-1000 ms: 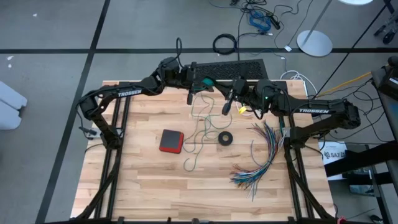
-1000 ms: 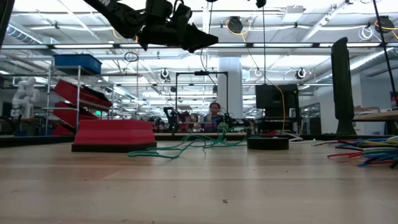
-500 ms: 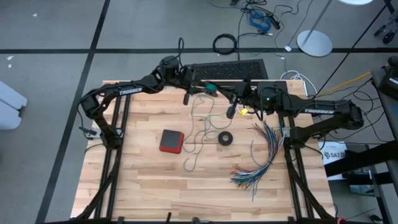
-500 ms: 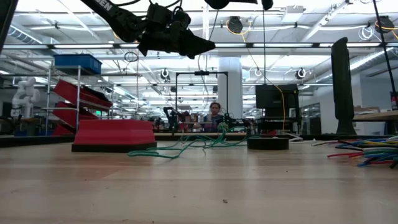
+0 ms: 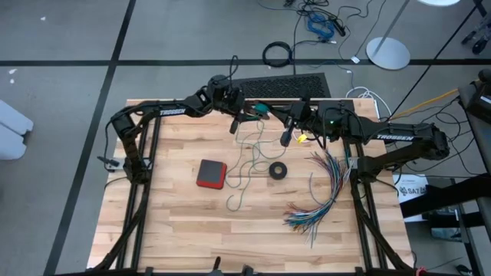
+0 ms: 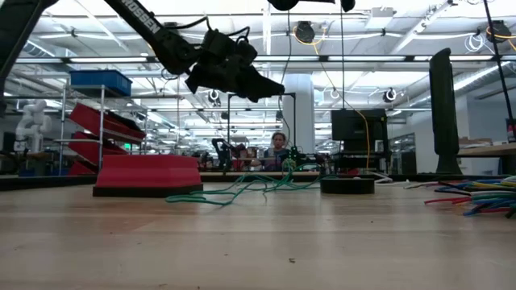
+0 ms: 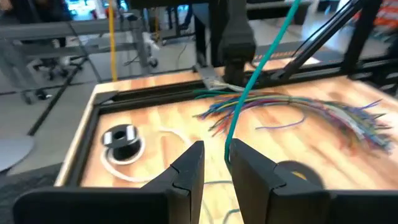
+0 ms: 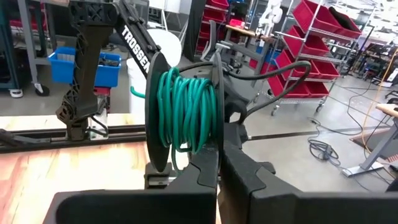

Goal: Coiling cords
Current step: Coil the green wire cable on the spool

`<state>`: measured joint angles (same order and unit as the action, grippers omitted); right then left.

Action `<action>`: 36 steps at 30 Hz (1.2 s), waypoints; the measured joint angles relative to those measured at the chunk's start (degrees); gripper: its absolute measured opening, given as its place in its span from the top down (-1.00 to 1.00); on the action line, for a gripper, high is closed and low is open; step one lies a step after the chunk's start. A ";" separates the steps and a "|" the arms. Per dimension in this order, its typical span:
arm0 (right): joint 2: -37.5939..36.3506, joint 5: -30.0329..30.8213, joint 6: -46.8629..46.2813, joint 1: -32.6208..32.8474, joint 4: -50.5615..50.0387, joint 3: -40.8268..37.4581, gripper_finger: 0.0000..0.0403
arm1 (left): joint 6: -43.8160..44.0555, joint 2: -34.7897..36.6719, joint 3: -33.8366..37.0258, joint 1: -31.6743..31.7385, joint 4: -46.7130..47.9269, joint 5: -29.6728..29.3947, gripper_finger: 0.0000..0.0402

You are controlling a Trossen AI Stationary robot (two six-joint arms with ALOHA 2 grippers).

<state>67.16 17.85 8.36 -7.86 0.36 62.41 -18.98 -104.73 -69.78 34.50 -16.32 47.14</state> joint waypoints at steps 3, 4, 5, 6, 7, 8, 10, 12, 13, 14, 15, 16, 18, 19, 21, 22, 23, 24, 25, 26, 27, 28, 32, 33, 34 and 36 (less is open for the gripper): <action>0.02 0.00 0.06 -0.02 -0.22 0.00 1.00 | 2.13 -0.54 0.02 0.00 -2.69 3.57 0.58; 0.02 0.01 0.20 -0.02 -0.22 0.00 1.00 | 2.22 -0.54 0.02 0.00 -3.05 4.11 0.58; 0.02 0.02 0.22 -0.02 -0.22 0.00 1.00 | 2.30 -0.54 0.02 0.00 -3.33 4.23 0.57; 0.02 0.02 0.22 -0.02 -0.22 0.00 1.00 | 2.67 -0.54 0.02 -0.02 -3.54 4.56 0.55; 0.02 0.02 0.22 -0.04 -0.36 0.00 1.00 | 3.53 -0.54 0.02 0.04 -3.96 5.30 0.54; 0.02 0.02 0.24 -0.04 -0.58 0.00 1.00 | 4.22 -0.54 0.02 0.21 -4.65 6.05 0.51; 0.02 0.02 0.22 -0.04 -0.84 0.00 1.00 | 6.35 -0.54 0.02 0.42 -6.11 7.99 0.46; 0.02 0.10 0.24 -0.04 -1.49 0.00 1.00 | 6.62 -0.54 0.02 0.43 -6.15 8.27 0.42; 0.06 0.19 0.23 -0.04 -1.59 0.00 1.00 | 6.65 -0.54 0.02 0.40 -5.96 8.27 0.42; 0.07 0.20 0.24 -0.04 -1.65 0.00 1.00 | 6.66 -0.54 0.02 0.35 -5.90 8.27 0.41; 0.07 0.20 0.24 -0.04 -1.62 0.00 1.00 | 6.64 -0.54 0.02 0.29 -5.88 8.27 0.41; 0.07 0.20 0.28 -0.04 -1.59 0.00 1.00 | 6.64 -0.54 0.02 0.24 -5.84 8.25 0.41; 0.07 0.22 0.44 -0.04 -1.59 0.00 1.00 | 6.66 -0.54 0.02 0.01 -5.42 8.26 0.41; 0.07 0.20 0.44 -0.07 -1.59 0.00 1.00 | 6.66 -0.54 0.02 -0.17 -5.42 8.25 0.41; 0.07 0.22 0.44 -0.07 -1.55 0.00 1.00 | 6.68 -0.54 0.02 -0.76 -5.67 8.25 0.41; 0.07 0.22 0.44 -0.07 -1.53 0.00 1.00 | 6.68 -0.54 0.02 -1.24 -5.68 8.26 0.41; 0.07 0.22 0.45 -0.07 -1.55 0.00 1.00 | 6.68 -0.54 0.02 -1.70 -5.68 8.26 0.41; 0.09 0.22 0.45 -0.07 -1.54 0.00 1.00 | 6.67 -0.54 0.02 -2.15 -5.66 8.27 0.41; 0.09 0.22 0.45 -0.07 -1.53 0.00 1.00 | 6.65 -0.54 0.02 -2.64 -5.67 8.27 0.41; 0.09 0.22 0.44 -0.07 -1.53 0.00 1.00 | 6.66 -0.54 0.02 -3.02 -5.76 8.27 0.41; 0.09 0.22 0.44 -0.07 -1.53 0.00 1.00 | 6.66 -0.54 0.02 -3.31 -5.94 8.25 0.41; 0.09 0.22 0.44 -0.07 -1.53 0.00 1.00 | 6.66 -0.54 0.02 -3.73 -6.05 8.21 0.41; 0.30 0.22 0.37 -0.07 -1.51 0.00 1.00 | 6.64 -0.54 0.02 -4.75 -6.35 4.85 0.41; 0.31 0.22 0.37 -0.07 -1.51 0.00 1.00 | 6.62 -0.54 0.02 -4.90 -6.35 4.34 0.41; 0.31 0.22 0.37 -0.07 -1.49 0.00 1.00 | 6.62 -0.54 0.02 -5.04 -6.37 3.75 0.41; 0.31 0.22 0.34 -0.07 -1.44 0.00 1.00 | 6.64 -0.54 0.02 -5.05 -6.66 3.00 0.42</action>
<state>67.46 18.06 8.70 -7.92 -1.08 62.41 -12.34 -105.27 -69.76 29.45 -22.98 50.14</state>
